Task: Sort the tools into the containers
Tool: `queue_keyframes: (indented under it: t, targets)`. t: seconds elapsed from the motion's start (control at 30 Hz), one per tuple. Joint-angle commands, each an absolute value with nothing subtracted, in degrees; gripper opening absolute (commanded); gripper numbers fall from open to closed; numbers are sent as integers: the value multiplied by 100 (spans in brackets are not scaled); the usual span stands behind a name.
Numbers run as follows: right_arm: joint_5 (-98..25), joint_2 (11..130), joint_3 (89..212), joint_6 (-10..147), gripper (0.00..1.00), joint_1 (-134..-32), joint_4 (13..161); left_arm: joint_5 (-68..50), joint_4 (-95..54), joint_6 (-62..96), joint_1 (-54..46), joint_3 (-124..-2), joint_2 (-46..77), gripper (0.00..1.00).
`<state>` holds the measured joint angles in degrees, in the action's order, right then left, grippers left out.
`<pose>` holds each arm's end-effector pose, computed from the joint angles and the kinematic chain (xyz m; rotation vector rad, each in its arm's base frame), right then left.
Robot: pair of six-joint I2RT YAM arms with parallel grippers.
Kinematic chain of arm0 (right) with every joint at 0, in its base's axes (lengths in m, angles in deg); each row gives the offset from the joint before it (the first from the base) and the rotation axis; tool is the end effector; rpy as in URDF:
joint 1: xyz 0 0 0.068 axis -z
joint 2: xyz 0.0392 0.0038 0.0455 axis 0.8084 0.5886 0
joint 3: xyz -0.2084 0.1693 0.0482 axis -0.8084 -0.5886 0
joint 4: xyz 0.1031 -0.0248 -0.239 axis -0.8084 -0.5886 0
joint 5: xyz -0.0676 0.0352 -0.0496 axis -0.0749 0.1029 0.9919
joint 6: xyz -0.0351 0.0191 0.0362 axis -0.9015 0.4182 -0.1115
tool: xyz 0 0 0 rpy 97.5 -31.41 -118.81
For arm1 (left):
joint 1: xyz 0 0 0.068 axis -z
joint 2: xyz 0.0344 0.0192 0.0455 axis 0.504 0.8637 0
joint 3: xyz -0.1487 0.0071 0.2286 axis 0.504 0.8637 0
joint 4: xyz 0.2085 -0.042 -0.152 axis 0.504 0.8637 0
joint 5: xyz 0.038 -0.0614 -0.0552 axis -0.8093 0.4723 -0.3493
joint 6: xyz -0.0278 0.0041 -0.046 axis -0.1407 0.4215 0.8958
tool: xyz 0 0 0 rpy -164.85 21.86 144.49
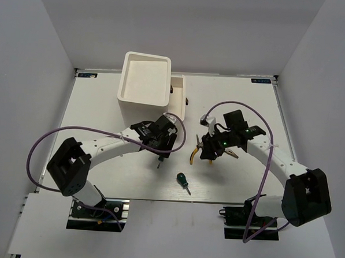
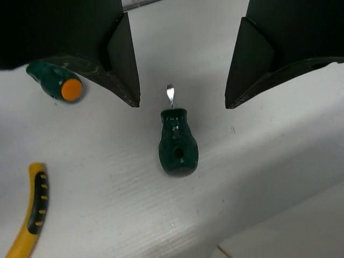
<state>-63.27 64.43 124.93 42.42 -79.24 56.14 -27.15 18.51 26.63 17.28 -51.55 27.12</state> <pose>0.2237 0.1280 0.2353 -1.1567 2.1942 0.8020 0.2079 -0.2180 0.2243 0.5449 2.6044 -0.1596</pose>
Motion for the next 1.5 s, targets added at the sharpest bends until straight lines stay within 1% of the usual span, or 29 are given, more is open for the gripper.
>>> queue_keyframes:
  t: [0.0,0.3,0.4,0.43,0.53,0.57,0.7,0.73,0.8,0.87,0.93,0.97,1.0,1.03,1.1,1.13,1.27,1.33,1.47]
  targets:
    - [-6305,6304,12466,4468,47,-7969,5798,-3181,1396,2767,1895,-5279,2982,75]
    - [-6217,6233,12475,4407,47,-7969,5780,-3348,1088,2767,2010,-5331,3642,75]
    - [-6243,6234,12457,4442,47,-7969,5798,-3436,1027,2767,2010,-5331,3853,68]
    - [-6252,6233,12457,4451,47,-7969,5780,-3436,1026,2767,2010,-5331,3854,66]
    - [-6252,6216,12501,4442,47,-7969,5763,-3375,965,2767,2010,-5279,3915,50]
    - [-6243,6216,12493,4433,47,-7961,5771,-3374,965,2767,2062,-5279,3915,39]
    - [-6252,6137,12466,4442,47,-7943,5736,-3199,982,2698,2123,-5402,3862,28]
    - [-6261,6128,12466,4424,46,-7960,5710,-3146,1043,2636,2124,-5523,3801,22]
    - [-6252,6050,12484,4363,46,-7943,5631,-3076,1200,2636,2237,-5717,3626,17]
    - [-6200,5918,12492,4276,42,-7926,5535,-3076,1394,2636,2290,-6198,3485,15]
    - [-6068,5716,12458,4249,31,-7899,5368,-3128,1684,2574,2343,-6621,3361,11]
    - [-6033,5645,12396,4240,23,-7899,5341,-3128,1746,2522,2344,-7041,3274,11]
    - [-5997,5584,12309,4231,13,-7899,5280,-3181,1747,2521,2344,-7237,3274,10]
    - [-5954,5426,12221,4318,0,-7890,5262,-3242,1886,2460,2396,-7639,3273,10]
    - [-5909,5302,12011,4363,0,-7890,5262,-3321,2001,2398,2396,-8045,3273,10]
    - [-5848,5180,11983,4398,0,-7882,5236,-3504,2063,2337,2396,-8430,3369,10]
    - [-5751,4933,11763,4495,0,-7855,5244,-4278,2309,2275,2239,-9258,3826,10]
    - [-5734,4854,11719,4521,0,-7820,5253,-4821,2371,2197,2238,-9749,4204,10]
    - [-5698,4740,11737,4539,0,-7776,5262,-5517,3141,1951,2185,-11050,5284,10]
